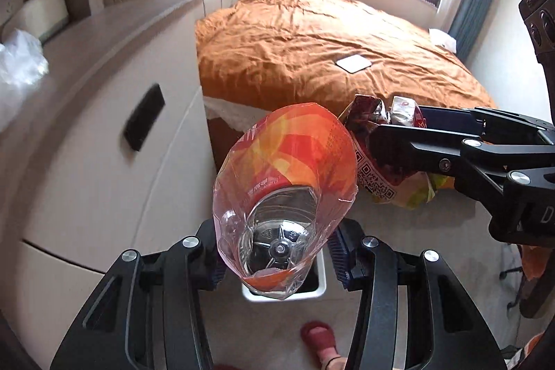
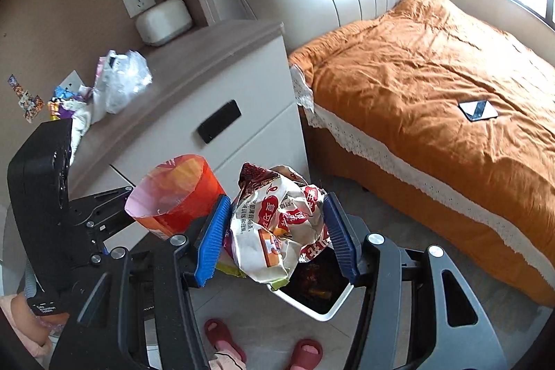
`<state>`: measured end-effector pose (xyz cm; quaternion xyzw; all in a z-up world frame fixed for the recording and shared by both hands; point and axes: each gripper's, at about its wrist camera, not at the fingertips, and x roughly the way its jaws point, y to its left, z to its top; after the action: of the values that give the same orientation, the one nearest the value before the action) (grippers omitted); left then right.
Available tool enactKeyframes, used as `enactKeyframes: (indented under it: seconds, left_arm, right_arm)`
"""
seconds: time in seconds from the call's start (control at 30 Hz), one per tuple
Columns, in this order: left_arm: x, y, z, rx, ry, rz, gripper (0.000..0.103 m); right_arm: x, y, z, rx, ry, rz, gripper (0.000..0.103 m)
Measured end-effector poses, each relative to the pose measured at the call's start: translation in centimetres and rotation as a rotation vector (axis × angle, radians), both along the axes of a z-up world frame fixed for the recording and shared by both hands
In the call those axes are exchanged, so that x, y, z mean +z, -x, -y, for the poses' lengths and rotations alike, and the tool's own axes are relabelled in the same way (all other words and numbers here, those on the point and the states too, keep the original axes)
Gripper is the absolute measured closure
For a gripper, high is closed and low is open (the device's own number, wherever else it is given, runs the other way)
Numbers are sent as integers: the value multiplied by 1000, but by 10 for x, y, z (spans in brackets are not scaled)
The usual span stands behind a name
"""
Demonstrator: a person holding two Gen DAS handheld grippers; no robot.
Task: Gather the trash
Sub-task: 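Carry the orange cup and white wrapper over the bin with both tools, then open both tools to drop the cup and wrapper into the bin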
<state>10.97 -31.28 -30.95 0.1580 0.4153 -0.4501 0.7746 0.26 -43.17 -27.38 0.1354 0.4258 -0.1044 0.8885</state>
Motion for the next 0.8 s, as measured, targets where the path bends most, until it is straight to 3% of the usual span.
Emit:
enactKeyframes:
  seconds: [0.33, 0.37, 0.4, 0.43, 0.47, 0.5, 0.63, 0.8]
  left_arm:
    - [-155, -9, 29, -22, -51, -111, 55]
    - [-165, -10, 32, -23, -53, -121, 53]
    - [-180, -12, 33, -29, -54, -139, 39]
    - [-189, -13, 34, -27, -58, -147, 29]
    - [-197, -13, 35, -24, -60, -152, 11]
    - [-207, -14, 34, -20, -58, -153, 8]
    - [-224, -12, 38, -11, -75, -161, 5]
    - [-220, -9, 34, -15, -84, -167, 5]
  right_arm:
    - [-149, -6, 36, -53, -78, -131, 47]
    - [-162, -5, 38, -54, -83, -139, 45]
    - [-171, -5, 40, -56, -92, -145, 41]
    - [-185, -5, 42, -58, -110, -159, 37]
    - [-192, -4, 43, -57, -120, -167, 16]
    - [-202, -4, 45, -58, -132, -175, 3]
    - [-224, 0, 47, -57, -115, -210, 5]
    - [-224, 3, 47, -61, -104, -220, 5]
